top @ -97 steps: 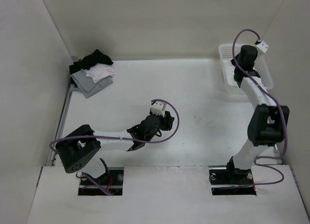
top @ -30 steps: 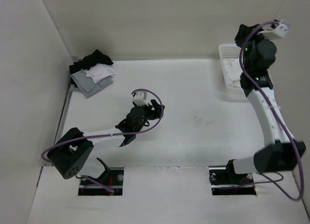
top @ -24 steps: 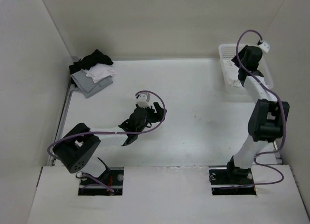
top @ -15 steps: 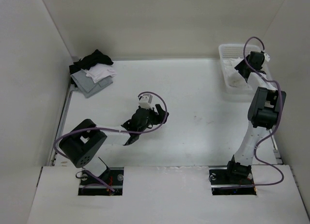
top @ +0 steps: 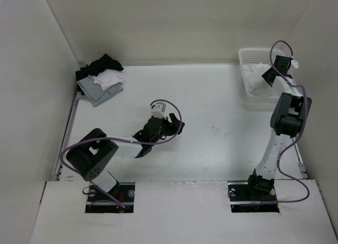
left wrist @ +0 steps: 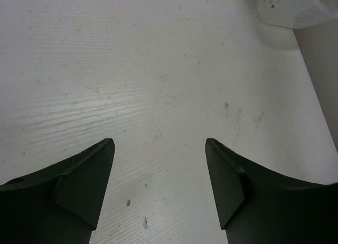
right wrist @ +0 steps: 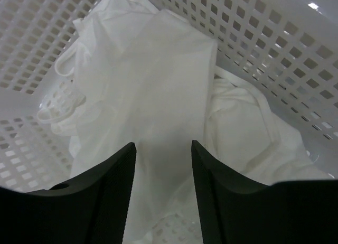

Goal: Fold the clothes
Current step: Grab the tank top from the pile

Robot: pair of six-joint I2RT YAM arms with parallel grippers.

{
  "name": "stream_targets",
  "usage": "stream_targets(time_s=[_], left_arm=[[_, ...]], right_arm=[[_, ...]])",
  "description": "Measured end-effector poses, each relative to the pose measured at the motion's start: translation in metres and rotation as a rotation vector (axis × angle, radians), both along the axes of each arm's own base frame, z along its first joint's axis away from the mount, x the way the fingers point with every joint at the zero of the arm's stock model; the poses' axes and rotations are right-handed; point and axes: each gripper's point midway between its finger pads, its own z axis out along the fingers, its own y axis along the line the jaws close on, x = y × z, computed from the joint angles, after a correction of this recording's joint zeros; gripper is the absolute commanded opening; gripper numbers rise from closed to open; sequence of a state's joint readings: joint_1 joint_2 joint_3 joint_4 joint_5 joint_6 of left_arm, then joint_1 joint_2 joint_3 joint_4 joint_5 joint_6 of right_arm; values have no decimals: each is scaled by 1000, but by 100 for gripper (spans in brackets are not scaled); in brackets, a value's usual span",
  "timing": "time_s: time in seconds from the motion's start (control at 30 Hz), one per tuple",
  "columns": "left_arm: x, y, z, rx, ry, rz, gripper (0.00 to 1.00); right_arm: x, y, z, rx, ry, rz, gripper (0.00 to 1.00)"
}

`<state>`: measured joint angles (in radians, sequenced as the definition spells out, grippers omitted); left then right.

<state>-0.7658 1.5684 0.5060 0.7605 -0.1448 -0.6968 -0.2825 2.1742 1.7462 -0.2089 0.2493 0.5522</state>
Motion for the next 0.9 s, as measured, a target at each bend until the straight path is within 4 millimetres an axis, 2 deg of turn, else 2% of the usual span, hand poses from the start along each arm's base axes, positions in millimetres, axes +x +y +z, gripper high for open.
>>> stream_targets(time_s=[0.07,0.13,0.17,0.2,0.33,0.4,0.47,0.53,0.57,0.67,0.7,0.77,0.83,0.87,0.9], left_arm=[[0,0,-1,1,1,1,69],[2,1,-3,3,4,5,69],[2,1,-5,6,8,5,69],[2,2,-6,7,10,5,69],[2,2,-12,14,23,4,69],[1,1,-13,12,28,1,69],[1,-1,-12,6,28,-3,68],[1,-2,-11,3,27,-7,68],[1,-2,-11,1,27,-8,68],[1,-2,-11,0,27,-9,68],[2,-1,-9,-3,25,-6,68],[4,0,0,-17,10,0,68],[7,4,12,-37,-9,11,68],[12,12,28,-65,-36,35,68],[13,14,31,-69,-40,41,68]], right_arm=[[4,-3,-8,0,15,0,35],[7,-4,-22,2,42,6,11],[6,-4,-25,8,47,2,8],[5,-4,-27,6,55,6,1],[6,-5,-21,-6,13,2,0],[-6,0,-13,-18,-12,-2,0],[-18,7,7,-36,-57,-2,0],[-25,18,49,-61,-136,9,0],[-27,26,77,-75,-193,20,0],[-38,68,205,-130,-472,85,0],[-46,80,239,-141,-551,104,0],[-74,126,317,-147,-729,194,0],[-102,167,372,-138,-860,286,0],[-113,185,391,-129,-903,329,0],[-130,208,415,-118,-959,387,0]])
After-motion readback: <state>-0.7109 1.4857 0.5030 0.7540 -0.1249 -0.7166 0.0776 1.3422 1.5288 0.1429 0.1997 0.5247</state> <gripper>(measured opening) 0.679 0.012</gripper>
